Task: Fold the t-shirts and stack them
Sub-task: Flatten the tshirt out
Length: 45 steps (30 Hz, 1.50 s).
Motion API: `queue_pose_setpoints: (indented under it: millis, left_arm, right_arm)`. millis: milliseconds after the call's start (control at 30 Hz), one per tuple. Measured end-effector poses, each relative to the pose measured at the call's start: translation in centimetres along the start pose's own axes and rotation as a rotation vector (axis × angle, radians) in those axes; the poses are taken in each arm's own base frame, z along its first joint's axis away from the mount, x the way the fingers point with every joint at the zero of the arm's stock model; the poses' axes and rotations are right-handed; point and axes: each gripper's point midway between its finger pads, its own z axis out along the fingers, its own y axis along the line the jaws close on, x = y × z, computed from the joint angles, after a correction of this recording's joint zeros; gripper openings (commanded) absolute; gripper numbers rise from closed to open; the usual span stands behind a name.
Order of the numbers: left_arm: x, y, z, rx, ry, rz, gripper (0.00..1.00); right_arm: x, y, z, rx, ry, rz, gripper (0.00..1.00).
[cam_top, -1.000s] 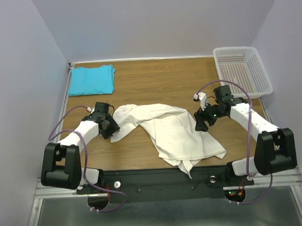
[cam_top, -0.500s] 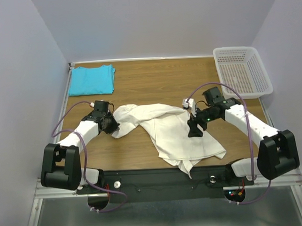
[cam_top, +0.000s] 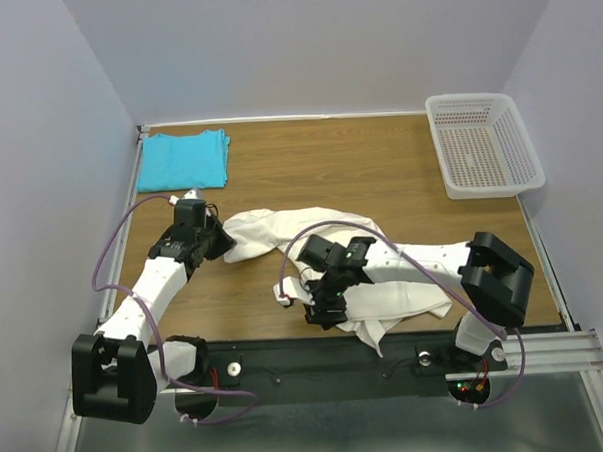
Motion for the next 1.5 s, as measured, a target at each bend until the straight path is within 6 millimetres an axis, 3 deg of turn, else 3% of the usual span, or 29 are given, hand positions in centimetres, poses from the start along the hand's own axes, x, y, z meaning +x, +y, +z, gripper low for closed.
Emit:
queue_pose_setpoints:
  millis: [133, 500, 567, 733, 933, 1067, 1300, 1400, 1500]
  left_arm:
    - [-0.1, 0.2, -0.2, -0.005, -0.001, -0.010, 0.00]
    - [-0.1, 0.2, -0.2, 0.006, 0.006, -0.018, 0.00]
    - [-0.1, 0.1, -0.2, 0.008, 0.008, -0.018, 0.00]
    - [-0.1, 0.2, -0.2, 0.008, 0.008, -0.022, 0.00]
    - [-0.2, 1.0, -0.3, -0.004, 0.003, -0.036, 0.00]
    - [-0.5, 1.1, -0.5, -0.003, -0.012, -0.041, 0.00]
    - [-1.2, 0.8, -1.3, 0.014, -0.048, -0.039, 0.00]
    - [-1.5, 0.8, -1.7, 0.019, -0.064, -0.040, 0.00]
    - [-1.9, 0.7, -2.3, 0.025, -0.086, -0.042, 0.00]
  right_arm:
    - [0.6, -1.0, 1.3, 0.075, 0.078, 0.041, 0.54]
    - [1.5, -3.2, 1.9, 0.207, 0.137, 0.105, 0.46]
    - [1.7, -3.3, 2.3, 0.210, 0.147, 0.108, 0.41]
    - [1.5, -3.6, 2.5, 0.232, 0.146, 0.105, 0.15]
    - [1.4, -3.3, 2.1, 0.232, 0.146, 0.104, 0.06]
    - [0.3, -2.6, 0.1, 0.230, 0.129, 0.082, 0.04]
    - [-4.8, -2.7, -6.2, 0.218, -0.019, 0.000, 0.02]
    - [-5.0, -4.1, -9.7, 0.257, -0.078, 0.023, 0.01]
    - [-4.0, -5.9, -13.0, 0.330, -0.109, 0.074, 0.01]
